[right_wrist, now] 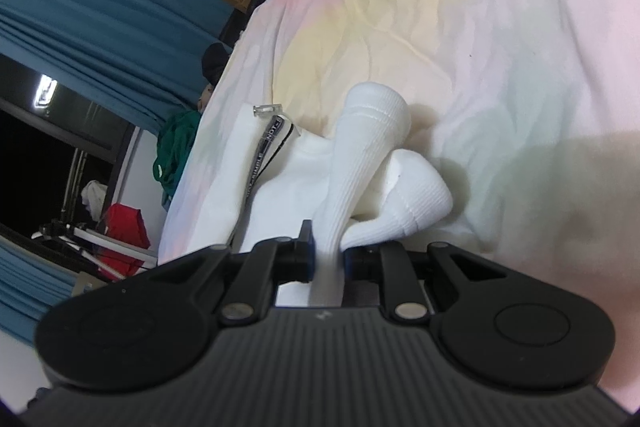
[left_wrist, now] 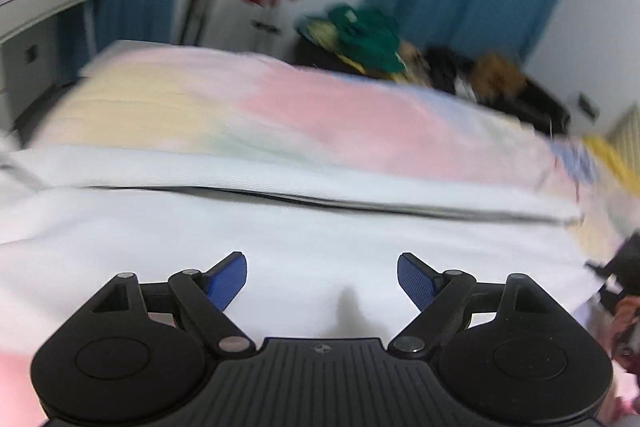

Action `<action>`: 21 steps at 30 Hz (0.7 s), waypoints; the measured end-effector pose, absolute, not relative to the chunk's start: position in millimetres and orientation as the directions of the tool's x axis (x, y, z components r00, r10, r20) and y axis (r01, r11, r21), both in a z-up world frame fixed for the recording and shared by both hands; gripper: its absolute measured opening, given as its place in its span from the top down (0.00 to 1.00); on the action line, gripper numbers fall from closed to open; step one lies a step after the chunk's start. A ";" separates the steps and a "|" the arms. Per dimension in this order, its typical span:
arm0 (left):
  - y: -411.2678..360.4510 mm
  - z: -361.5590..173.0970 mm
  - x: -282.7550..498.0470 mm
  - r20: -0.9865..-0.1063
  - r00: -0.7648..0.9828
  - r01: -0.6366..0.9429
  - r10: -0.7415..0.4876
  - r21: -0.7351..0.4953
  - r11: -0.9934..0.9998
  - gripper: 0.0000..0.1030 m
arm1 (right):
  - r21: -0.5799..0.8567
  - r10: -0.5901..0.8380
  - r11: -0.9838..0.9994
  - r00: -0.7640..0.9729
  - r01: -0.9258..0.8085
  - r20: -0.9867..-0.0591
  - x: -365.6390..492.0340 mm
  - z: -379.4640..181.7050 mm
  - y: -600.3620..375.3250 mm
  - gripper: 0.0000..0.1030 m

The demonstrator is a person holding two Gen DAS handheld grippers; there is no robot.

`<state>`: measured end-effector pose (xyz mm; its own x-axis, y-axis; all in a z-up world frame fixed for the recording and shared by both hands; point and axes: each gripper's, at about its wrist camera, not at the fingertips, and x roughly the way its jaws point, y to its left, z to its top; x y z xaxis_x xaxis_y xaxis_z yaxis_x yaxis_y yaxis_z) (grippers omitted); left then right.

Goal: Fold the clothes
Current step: 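Open the left gripper and withdraw it from the folded pants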

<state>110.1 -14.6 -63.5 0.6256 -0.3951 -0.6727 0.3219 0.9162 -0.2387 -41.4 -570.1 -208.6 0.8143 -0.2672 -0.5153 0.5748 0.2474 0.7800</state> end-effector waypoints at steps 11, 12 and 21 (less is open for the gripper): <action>-179.8 -142.2 176.0 -0.681 0.615 0.423 -0.397 -0.139 0.895 0.18 | 0.737 -0.293 0.352 0.815 0.578 -0.499 -34.7 -204.8 -566.1 0.84; -187.6 -147.1 193.8 -0.687 0.627 0.405 -0.368 -0.116 0.907 0.17 | 0.741 -0.295 0.352 0.819 0.572 -0.492 -34.8 -204.4 -566.1 0.84; -191.2 -152.0 267.9 -0.700 0.651 0.285 -0.294 -0.134 0.949 0.12 | 0.741 -0.313 0.385 0.833 0.550 -0.456 -32.5 -199.5 -563.3 0.84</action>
<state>267.9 -191.2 -152.0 0.6508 -0.2940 -0.7000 0.2847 0.9492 -0.1340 -32.5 -563.3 -199.5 0.8331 -0.3129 -0.4561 0.5502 0.3848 0.7410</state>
